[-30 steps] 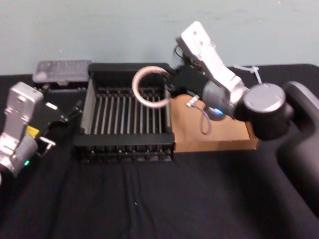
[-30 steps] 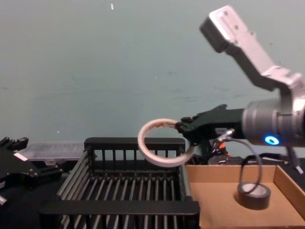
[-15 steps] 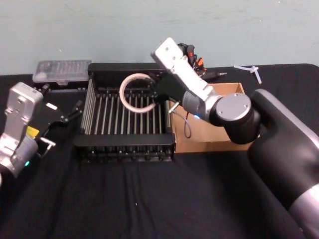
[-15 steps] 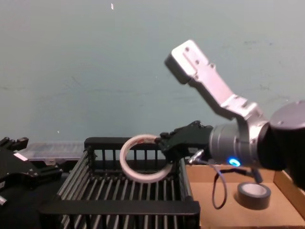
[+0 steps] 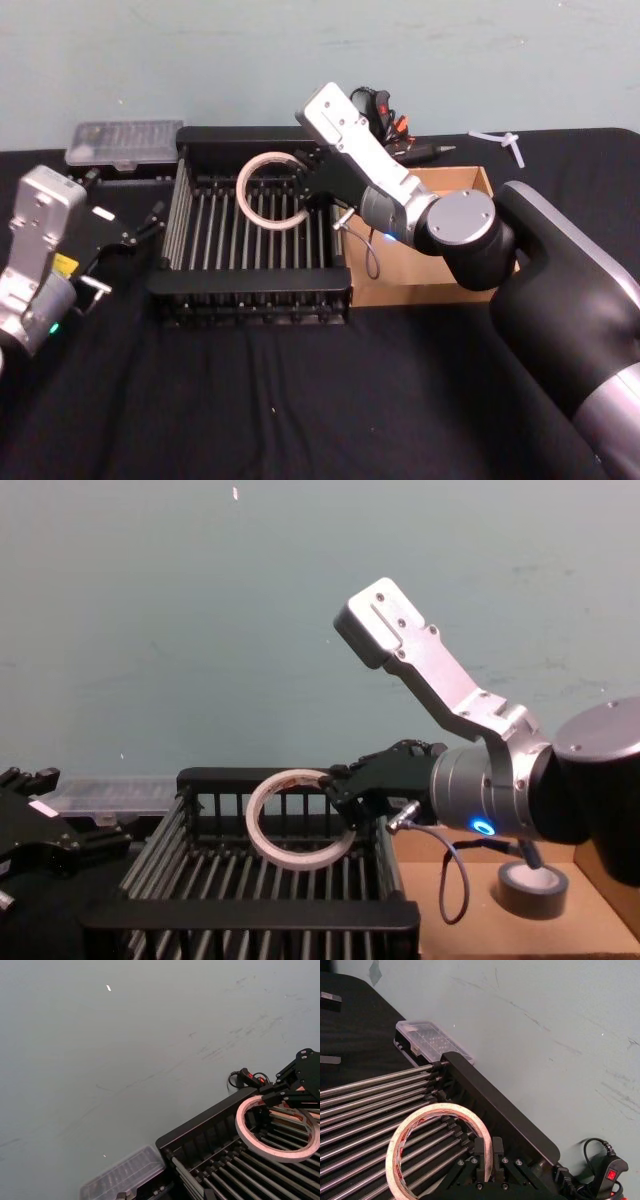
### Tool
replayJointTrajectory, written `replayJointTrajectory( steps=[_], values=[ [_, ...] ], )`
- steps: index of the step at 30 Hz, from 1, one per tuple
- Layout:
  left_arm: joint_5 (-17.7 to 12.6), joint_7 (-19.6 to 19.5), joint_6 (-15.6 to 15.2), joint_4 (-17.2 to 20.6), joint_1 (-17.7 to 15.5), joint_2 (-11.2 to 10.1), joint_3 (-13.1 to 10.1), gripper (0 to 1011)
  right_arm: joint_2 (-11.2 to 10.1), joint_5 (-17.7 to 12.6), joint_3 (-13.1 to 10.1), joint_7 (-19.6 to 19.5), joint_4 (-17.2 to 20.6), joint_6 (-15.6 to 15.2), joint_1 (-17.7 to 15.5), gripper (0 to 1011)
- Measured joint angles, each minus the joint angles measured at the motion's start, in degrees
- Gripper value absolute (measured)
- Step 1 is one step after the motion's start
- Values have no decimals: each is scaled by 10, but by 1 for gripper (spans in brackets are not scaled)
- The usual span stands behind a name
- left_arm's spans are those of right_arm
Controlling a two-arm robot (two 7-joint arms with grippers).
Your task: Pick up the white tape and place it into the black box , Pick up the silver tape and place it into the brown box.
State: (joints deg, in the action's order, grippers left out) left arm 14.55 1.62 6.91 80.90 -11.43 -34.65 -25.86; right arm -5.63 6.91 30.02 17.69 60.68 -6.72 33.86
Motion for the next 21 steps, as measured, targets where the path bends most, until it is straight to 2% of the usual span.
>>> replayJointTrajectory(
  steps=[4,5,7,17,21],
  values=[
    [0,0,0,0,0,0,0,1001,-1,0,0,0,1,-1,-1,142],
    [0,0,0,0,0,0,0,1001,-1,-1,0,0,2,-1,-1,197],
    [0,0,0,0,0,0,0,1001,-1,-1,0,0,2,-1,-1,230],
    [0,0,0,0,0,0,0,1001,-1,-2,-1,0,4,-3,-1,570],
    [0,0,0,0,0,0,0,1001,-2,-2,-1,0,5,-3,-2,673]
  ],
)
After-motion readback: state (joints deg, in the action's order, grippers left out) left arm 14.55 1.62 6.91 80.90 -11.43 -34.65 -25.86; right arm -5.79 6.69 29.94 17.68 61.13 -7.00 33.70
